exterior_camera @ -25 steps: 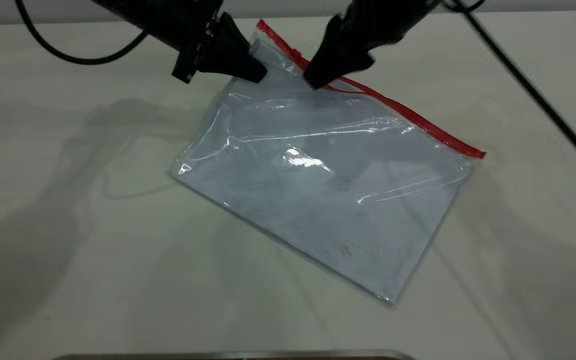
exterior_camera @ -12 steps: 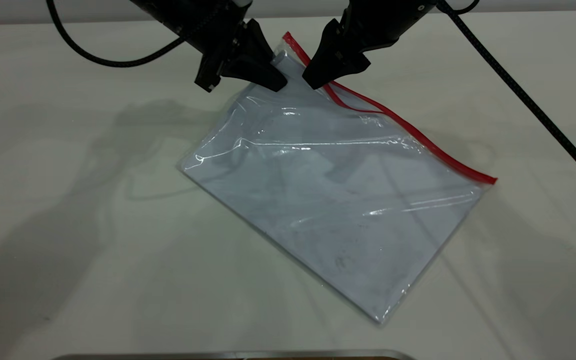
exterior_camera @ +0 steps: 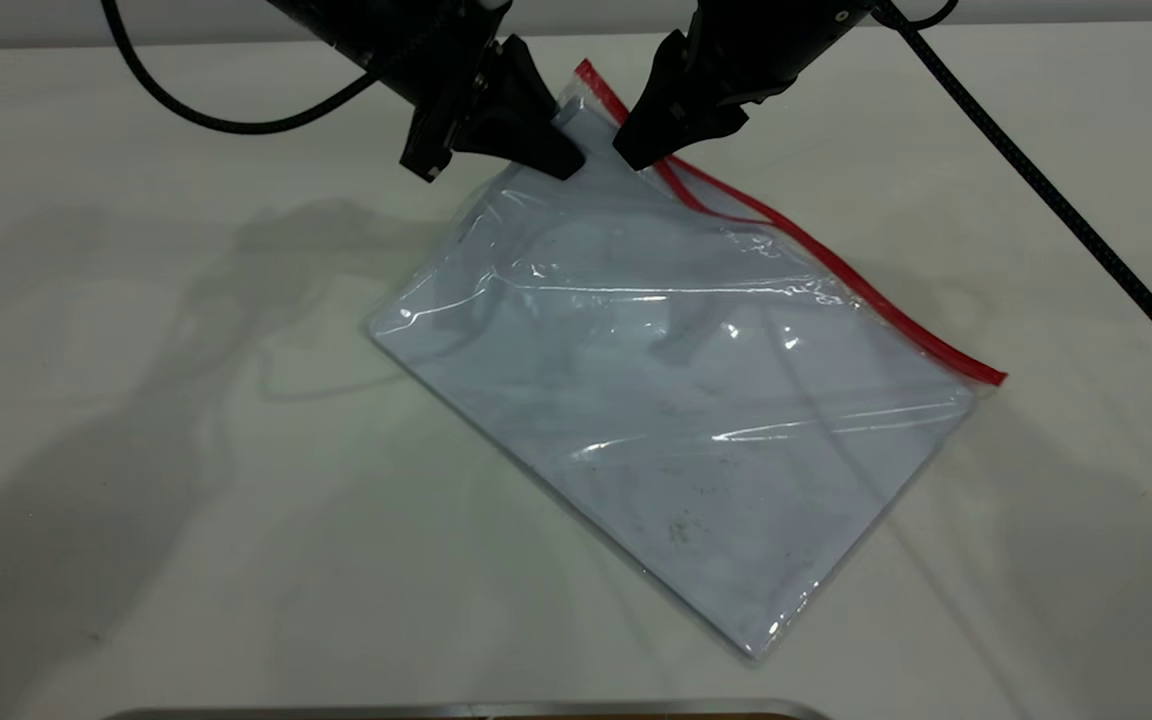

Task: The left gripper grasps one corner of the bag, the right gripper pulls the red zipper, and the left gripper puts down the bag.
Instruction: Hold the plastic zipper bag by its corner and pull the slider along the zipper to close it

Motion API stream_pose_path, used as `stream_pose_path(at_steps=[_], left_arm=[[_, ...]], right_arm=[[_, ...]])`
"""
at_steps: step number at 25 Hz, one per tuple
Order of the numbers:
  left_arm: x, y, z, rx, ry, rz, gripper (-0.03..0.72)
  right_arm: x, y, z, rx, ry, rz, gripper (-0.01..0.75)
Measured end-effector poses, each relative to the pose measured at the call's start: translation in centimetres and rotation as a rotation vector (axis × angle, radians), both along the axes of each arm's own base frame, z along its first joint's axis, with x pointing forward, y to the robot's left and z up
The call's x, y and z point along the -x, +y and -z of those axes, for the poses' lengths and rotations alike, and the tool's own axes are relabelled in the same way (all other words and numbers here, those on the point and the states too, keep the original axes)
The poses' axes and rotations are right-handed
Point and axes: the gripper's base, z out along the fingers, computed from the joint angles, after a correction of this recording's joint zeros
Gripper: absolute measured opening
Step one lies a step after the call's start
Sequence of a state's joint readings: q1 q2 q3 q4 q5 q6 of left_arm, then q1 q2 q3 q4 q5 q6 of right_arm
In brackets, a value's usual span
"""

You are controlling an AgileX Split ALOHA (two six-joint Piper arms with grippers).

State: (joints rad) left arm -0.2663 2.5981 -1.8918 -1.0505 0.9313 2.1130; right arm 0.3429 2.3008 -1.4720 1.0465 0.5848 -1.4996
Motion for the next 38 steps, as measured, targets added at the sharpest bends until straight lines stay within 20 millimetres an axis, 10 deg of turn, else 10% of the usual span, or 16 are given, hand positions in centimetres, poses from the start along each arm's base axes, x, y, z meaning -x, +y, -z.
stream_pose_path(at_steps=[14,38], left_arm=[[0.0,-0.1,0.1,0.019,0.011,-0.013,0.053],[-0.9,1.3,-0.5,0.136,0.066,-0.084,0.053]], right_arm=[[-0.2,-0.2,0.0,0.007,-0.01,0.006,0.036],[-0.5,-3.0,0.7,0.177,0.096,0.081,0.034]])
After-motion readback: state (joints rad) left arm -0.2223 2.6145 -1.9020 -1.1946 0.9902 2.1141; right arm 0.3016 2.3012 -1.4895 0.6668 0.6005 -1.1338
